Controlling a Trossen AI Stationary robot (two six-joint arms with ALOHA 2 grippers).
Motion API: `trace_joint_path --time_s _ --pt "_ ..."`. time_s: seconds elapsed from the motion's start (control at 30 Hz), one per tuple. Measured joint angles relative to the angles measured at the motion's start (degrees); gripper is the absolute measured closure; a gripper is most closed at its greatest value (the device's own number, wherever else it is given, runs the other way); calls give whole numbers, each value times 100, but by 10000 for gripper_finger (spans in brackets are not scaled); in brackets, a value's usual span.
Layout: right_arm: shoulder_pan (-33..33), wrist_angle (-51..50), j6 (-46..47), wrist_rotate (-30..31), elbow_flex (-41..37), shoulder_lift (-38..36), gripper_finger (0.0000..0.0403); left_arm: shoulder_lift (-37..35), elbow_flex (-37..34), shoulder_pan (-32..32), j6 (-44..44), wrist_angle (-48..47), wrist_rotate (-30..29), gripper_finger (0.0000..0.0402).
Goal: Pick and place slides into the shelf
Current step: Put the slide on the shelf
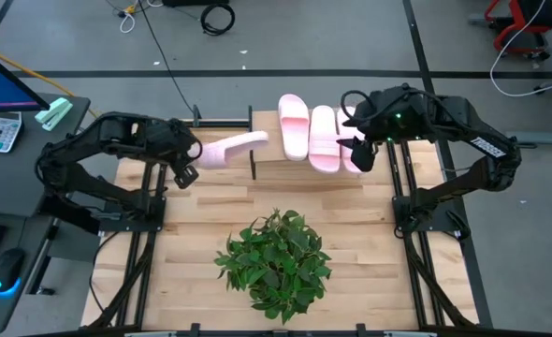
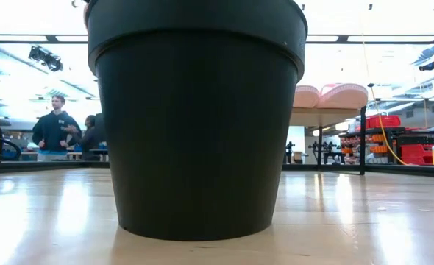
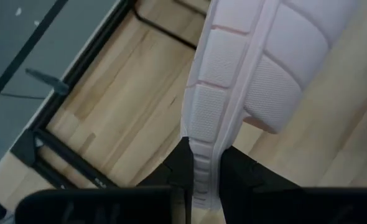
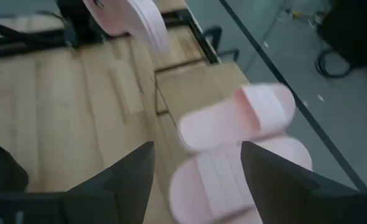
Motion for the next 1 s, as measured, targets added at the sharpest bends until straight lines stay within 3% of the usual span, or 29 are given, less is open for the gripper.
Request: trace_joint_path --time_s 0.17,0.43,0.6,1.0 --pt "0 283 -140 -262 0 0 158 537 852 144 554 2 224 350" --pt "0 461 -286 -602 0 0 158 1360 2094 428 1055 9 1150 350" --pt "0 617 -290 -869 0 0 158 1638 2126 381 1169 13 1575 350" --pt "0 1103 -292 -1164 0 0 158 1954 2117 231 1441 10 1562 350"
